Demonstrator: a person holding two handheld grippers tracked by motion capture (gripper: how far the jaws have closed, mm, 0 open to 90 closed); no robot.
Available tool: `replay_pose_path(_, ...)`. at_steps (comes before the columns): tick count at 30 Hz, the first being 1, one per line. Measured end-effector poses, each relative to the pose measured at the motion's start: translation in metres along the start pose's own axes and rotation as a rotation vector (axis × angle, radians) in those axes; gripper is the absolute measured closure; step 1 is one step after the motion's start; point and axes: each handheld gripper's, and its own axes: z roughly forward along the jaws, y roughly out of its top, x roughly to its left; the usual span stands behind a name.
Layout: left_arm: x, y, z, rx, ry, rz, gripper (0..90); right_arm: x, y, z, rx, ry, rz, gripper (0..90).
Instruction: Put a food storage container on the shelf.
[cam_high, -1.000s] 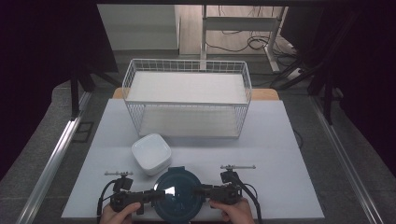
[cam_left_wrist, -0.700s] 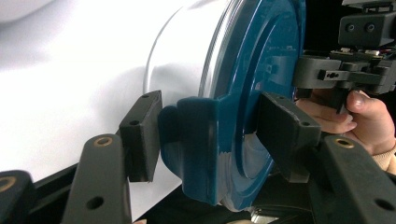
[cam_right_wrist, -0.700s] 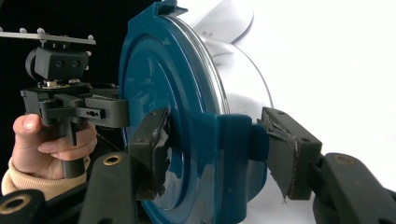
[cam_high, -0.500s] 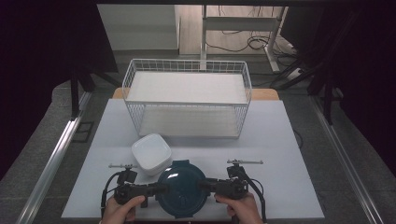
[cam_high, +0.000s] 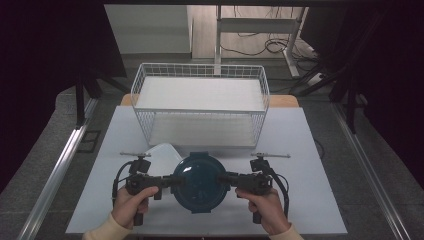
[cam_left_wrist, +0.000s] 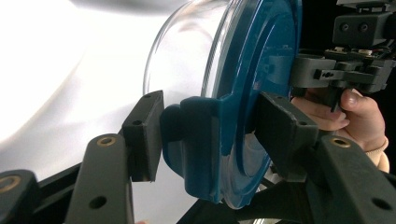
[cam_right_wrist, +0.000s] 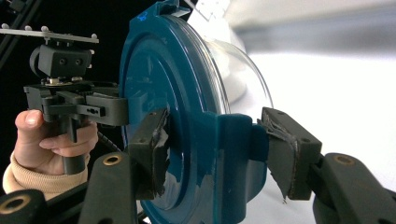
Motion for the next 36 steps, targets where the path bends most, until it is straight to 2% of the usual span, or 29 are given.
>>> replay_pose_path(5, -0.008, 0.016, -0.003, -0.013, -0.006, 0.024, 44.1, 0.006, 0.017, -0.007, -0.021, -0.005, -0.024, 43.7)
replay_pose_path(20, -0.023, 0.069, -0.015, -0.044, -0.037, 0.052, 44.2, 0.025, 0.069, -0.021, -0.069, -0.021, -0.090, 44.2)
replay_pose_path(25, -0.025, 0.079, -0.019, -0.052, -0.033, 0.065, 44.1, 0.030, 0.085, -0.021, -0.065, -0.017, -0.111, 44.2)
replay_pose_path(36, -0.027, 0.096, -0.025, -0.064, -0.033, 0.072, 44.0, 0.034, 0.101, -0.020, -0.070, -0.008, -0.119, 44.7)
